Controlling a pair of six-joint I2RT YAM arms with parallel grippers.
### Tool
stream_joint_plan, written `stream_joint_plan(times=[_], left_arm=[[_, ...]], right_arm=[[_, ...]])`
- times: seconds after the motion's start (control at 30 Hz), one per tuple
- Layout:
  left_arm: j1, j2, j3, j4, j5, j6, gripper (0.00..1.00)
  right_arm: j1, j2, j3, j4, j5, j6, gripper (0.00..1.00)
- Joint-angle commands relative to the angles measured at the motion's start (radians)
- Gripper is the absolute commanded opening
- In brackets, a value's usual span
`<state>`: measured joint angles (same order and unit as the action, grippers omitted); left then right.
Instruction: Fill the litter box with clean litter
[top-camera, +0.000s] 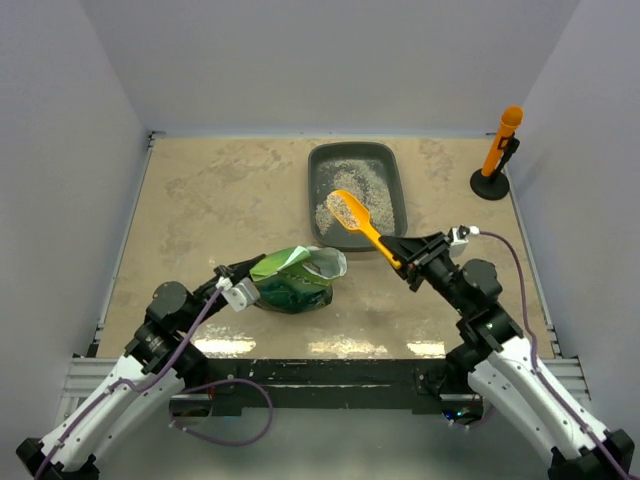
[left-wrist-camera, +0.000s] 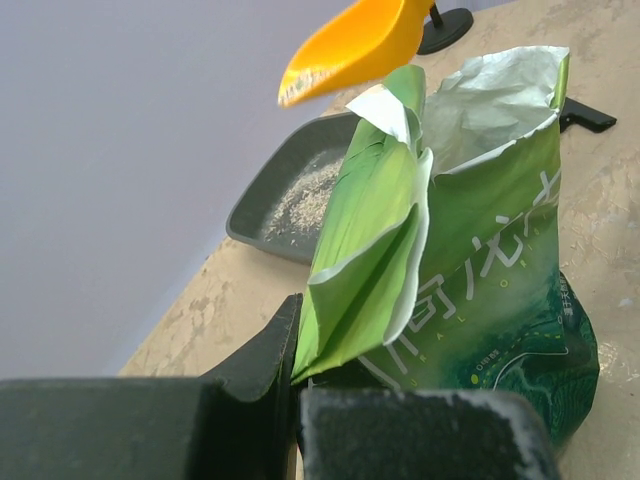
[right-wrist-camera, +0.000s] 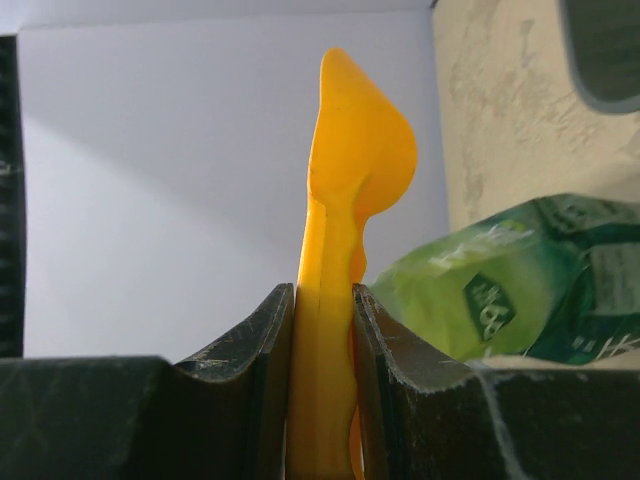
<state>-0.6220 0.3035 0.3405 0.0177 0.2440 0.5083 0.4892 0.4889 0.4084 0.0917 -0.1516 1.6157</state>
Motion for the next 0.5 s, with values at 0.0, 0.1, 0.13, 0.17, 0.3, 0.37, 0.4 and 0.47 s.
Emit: stream_joint_plan(times=[0.0, 0.1, 0.13, 0.17, 0.3, 0.37, 0.4, 0.47], left_arm=[[0.005, -0.046, -0.026, 0.082, 0.008, -0.024, 0.0], [0.005, -0.067, -0.038, 0.091, 0.008, -0.027, 0.0], [0.005, -0.07, -0.04, 0.097, 0.008, -0.028, 0.0], [0.004, -0.07, -0.041, 0.099, 0.009, -0.028, 0.0], [0.004, -0.067, -0.043, 0.103, 0.017, -0.034, 0.0], [0.004, -0.067, -0.043, 0.106, 0.017, -0.034, 0.0], [0.004, -0.067, -0.044, 0.108, 0.017, -0.036, 0.0], [0.004, -0.066, -0.043, 0.11, 0.015, -0.037, 0.0]], right_arm=[[-0.049, 0.158, -0.046, 0.324, 0.038, 0.0, 0.0], [-0.151, 0.23, -0.078, 0.436, -0.006, -0.01, 0.0], [-0.205, 0.278, -0.088, 0.498, -0.019, -0.01, 0.0], [-0.228, 0.31, -0.088, 0.512, -0.044, -0.019, 0.0], [-0.304, 0.456, -0.022, 0.487, -0.097, -0.155, 0.0], [-0.307, 0.548, 0.079, 0.375, -0.106, -0.241, 0.0], [-0.307, 0.58, 0.12, 0.311, -0.103, -0.348, 0.0], [-0.307, 0.646, 0.237, 0.137, -0.059, -0.457, 0.0]])
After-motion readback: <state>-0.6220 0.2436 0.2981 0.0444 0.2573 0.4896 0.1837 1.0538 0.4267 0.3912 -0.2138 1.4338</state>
